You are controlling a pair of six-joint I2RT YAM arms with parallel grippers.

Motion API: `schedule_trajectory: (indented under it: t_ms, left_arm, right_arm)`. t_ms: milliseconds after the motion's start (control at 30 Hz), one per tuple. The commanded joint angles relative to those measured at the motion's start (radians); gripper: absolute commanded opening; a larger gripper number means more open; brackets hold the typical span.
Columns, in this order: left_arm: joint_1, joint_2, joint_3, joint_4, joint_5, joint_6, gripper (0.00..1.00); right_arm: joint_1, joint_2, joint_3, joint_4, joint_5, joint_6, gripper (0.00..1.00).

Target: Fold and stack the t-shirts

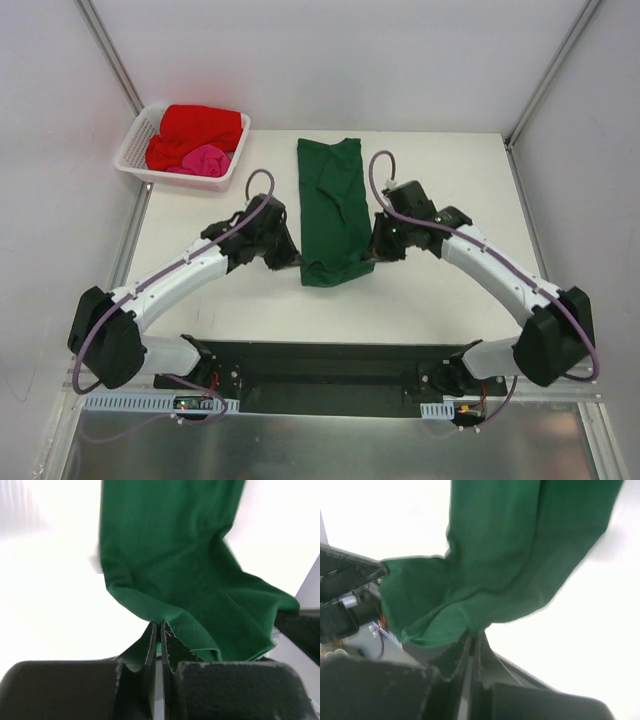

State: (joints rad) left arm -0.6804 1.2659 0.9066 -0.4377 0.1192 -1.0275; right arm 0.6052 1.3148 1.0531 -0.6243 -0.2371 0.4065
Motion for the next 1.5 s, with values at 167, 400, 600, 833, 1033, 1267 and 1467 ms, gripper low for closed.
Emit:
schedule_trajectory:
  t_ms: [167,400,600,833,1033,1267,1467]
  left_arm:
    - [0.148,0.289,0.362,0.010,-0.036,0.300,0.00]
    - [0.191,0.441,0.457,0.025,-0.055,0.325,0.00]
    - [0.226,0.532,0.517,0.033,-0.055,0.342,0.00]
    - [0.246,0.638,0.597,0.033,-0.053,0.362,0.00]
    - [0.266,0.713,0.669,0.033,-0.049,0.377,0.00]
    - [0.298,0.765,0.732,0.030,-0.018,0.392,0.00]
    - [0.320,0.836,0.830,-0.018,0.030,0.429,0.30]
  right_arm:
    - [-0.169,0.317,0.326,0.048,-0.004,-0.235,0.01]
    - [-0.208,0.454,0.442,0.049,-0.034,-0.302,0.01]
    - [-0.217,0.557,0.512,0.049,-0.091,-0.317,0.01]
    - [-0.234,0.664,0.619,0.046,-0.105,-0.325,0.01]
    - [-0.245,0.759,0.709,0.028,-0.113,-0.324,0.01]
    - [-0.254,0.817,0.763,0.011,-0.096,-0.304,0.01]
    - [-0.285,0.814,0.778,0.012,-0.113,-0.270,0.64]
